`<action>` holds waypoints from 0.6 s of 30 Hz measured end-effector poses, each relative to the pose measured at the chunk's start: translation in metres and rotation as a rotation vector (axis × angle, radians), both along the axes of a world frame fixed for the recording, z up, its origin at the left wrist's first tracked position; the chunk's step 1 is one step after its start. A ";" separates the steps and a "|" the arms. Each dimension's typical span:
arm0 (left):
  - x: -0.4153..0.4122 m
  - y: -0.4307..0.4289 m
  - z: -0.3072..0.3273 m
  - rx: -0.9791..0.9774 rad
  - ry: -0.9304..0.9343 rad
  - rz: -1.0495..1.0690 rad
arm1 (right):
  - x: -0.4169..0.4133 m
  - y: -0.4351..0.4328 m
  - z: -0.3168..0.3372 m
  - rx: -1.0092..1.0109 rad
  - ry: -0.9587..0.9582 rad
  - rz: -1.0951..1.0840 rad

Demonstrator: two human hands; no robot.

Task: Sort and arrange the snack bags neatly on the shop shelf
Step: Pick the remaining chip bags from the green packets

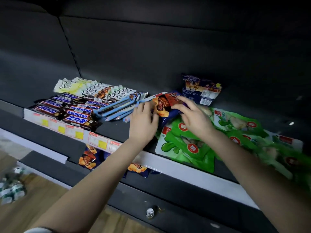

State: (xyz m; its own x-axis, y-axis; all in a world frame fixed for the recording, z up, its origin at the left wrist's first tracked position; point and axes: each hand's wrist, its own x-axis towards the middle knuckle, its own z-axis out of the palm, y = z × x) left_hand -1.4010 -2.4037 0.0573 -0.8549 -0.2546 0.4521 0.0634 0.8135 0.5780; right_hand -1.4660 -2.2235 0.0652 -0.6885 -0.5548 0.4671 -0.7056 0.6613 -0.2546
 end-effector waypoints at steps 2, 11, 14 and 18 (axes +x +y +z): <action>-0.003 0.011 0.002 -0.016 0.011 -0.073 | 0.008 0.015 0.000 0.008 0.013 -0.080; -0.007 0.056 0.006 0.002 0.036 -0.247 | 0.028 0.083 0.006 0.103 0.135 -0.296; -0.010 0.068 0.006 -0.028 0.026 -0.305 | 0.034 0.106 0.003 0.105 0.108 -0.378; -0.015 0.082 0.003 -0.025 0.012 -0.341 | 0.042 0.124 -0.004 0.140 -0.020 -0.515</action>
State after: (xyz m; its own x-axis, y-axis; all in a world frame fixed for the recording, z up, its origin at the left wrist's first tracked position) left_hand -1.4156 -2.3212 0.0598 -0.8833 0.0566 0.4653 0.3413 0.7582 0.5556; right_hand -1.4242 -2.0991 0.0615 -0.8963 -0.1989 0.3963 -0.2766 0.9493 -0.1492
